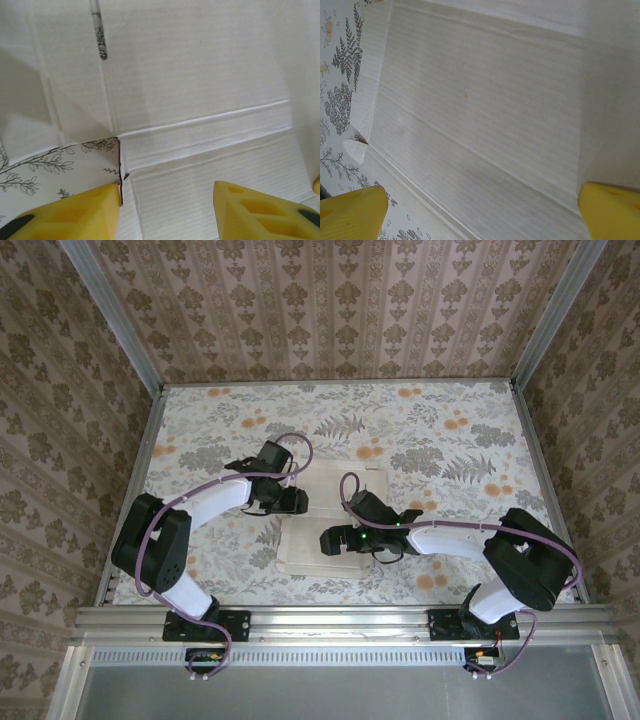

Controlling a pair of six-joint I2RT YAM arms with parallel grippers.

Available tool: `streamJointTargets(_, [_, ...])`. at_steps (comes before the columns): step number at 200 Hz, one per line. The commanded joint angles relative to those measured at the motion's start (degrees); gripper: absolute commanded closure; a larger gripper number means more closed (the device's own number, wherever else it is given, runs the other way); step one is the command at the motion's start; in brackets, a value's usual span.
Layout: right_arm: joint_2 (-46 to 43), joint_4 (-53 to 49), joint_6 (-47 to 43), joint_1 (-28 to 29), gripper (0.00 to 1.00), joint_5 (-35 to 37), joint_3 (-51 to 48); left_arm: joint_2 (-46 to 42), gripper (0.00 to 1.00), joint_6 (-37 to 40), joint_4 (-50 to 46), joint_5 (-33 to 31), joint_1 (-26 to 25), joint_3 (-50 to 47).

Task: Fold the paper box

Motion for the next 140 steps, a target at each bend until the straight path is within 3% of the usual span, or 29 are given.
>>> streamJointTargets(1, [1.3, -0.4, 0.1, 0.5, 0.0, 0.6, -0.8, 1.1, 0.49, -1.2, 1.3, 2.1, -0.4, 1.7])
streamJointTargets(71, [1.5, -0.4, 0.1, 0.5, 0.0, 0.9, -1.1, 6.1, 0.5, -2.5, 6.3, 5.8, -1.5, 2.5])
streamJointTargets(140, [1.8, -0.5, 0.1, 0.5, 0.0, 1.1, -1.1, 10.0, 0.5, -2.4, 6.0, 3.3, -2.5, 2.4])
